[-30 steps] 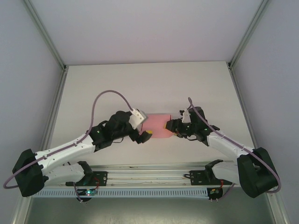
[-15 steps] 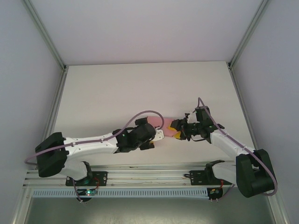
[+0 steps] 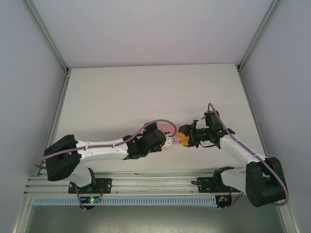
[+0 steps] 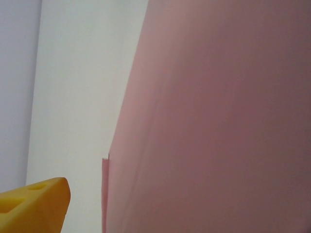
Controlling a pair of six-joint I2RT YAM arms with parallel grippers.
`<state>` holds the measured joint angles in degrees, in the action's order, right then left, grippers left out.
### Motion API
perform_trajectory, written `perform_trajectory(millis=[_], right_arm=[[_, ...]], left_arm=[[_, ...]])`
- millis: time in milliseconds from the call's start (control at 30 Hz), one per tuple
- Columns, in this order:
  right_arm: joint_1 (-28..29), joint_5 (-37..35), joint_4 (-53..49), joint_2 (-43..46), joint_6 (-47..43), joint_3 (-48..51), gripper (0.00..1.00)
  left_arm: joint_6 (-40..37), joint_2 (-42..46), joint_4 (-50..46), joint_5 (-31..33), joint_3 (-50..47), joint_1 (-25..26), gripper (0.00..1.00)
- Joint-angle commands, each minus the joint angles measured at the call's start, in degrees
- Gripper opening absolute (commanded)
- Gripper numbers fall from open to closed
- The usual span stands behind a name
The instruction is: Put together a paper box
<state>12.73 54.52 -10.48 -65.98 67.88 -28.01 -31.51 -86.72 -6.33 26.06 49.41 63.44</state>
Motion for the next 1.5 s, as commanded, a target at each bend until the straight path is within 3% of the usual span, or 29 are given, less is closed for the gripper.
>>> perform_trajectory(millis=[0, 200, 300, 333, 400, 700, 833, 1000, 1100, 1167, 1300, 1467], right_arm=[[-0.1, 3.9, 1.1, 0.5, 1.7, -0.3, 0.43], [-0.1, 4.7, 1.0, -0.3, 0.8, -0.1, 0.46], [-0.1, 4.5, 0.8, -0.2, 0.5, 0.1, 0.53], [-0.2, 4.6, 0.7, -0.2, 0.3, 0.1, 0.58], [-0.3, 4.3, 0.3, -0.1, -0.4, 0.0, 0.98], [-3.0, -0.1, -1.9, 1.9, -10.4, -2.1, 0.98], [-4.2, -7.6, -4.0, 7.6, -14.3, -3.7, 0.98], [-4.3, -20.6, -10.8, 16.8, -28.1, -8.8, 0.99], [-4.6, -18.5, 4.5, 24.4, -29.1, -3.4, 0.98], [-4.6, -19.4, 12.6, 28.8, -28.2, 0.7, 0.99], [-4.4, -25.4, 8.4, 30.4, -32.6, 0.9, 0.98], [-2.2, -21.3, 3.8, 26.5, -41.3, -0.5, 0.97]], left_arm=[[-0.6, -1.7, 1.5, 0.7, 2.2, 0.8, 0.86], [-1.4, -2.9, 0.6, 2.0, 3.6, 1.0, 0.76], [-1.3, -3.4, -0.2, 2.5, 4.2, 1.1, 0.69], [-1.4, -3.4, -0.4, 2.4, 4.3, 1.1, 0.66], [-1.3, -3.8, -1.1, 1.7, 4.6, 1.1, 0.63], [3.0, -5.3, -8.4, -2.3, 6.4, -0.1, 0.58], [6.7, -4.3, -11.1, -8.2, 6.8, -3.0, 0.55], [9.2, -0.6, -10.2, -20.1, 4.6, -7.1, 0.55], [9.6, 1.0, -11.3, -28.4, 3.9, -10.3, 0.55], [9.9, 1.1, -12.7, -30.7, 4.7, -11.9, 0.54], [7.8, -0.9, -17.8, -34.5, 7.5, -13.2, 0.53], [5.6, -4.7, -18.8, -35.1, 8.8, -13.9, 0.52]])
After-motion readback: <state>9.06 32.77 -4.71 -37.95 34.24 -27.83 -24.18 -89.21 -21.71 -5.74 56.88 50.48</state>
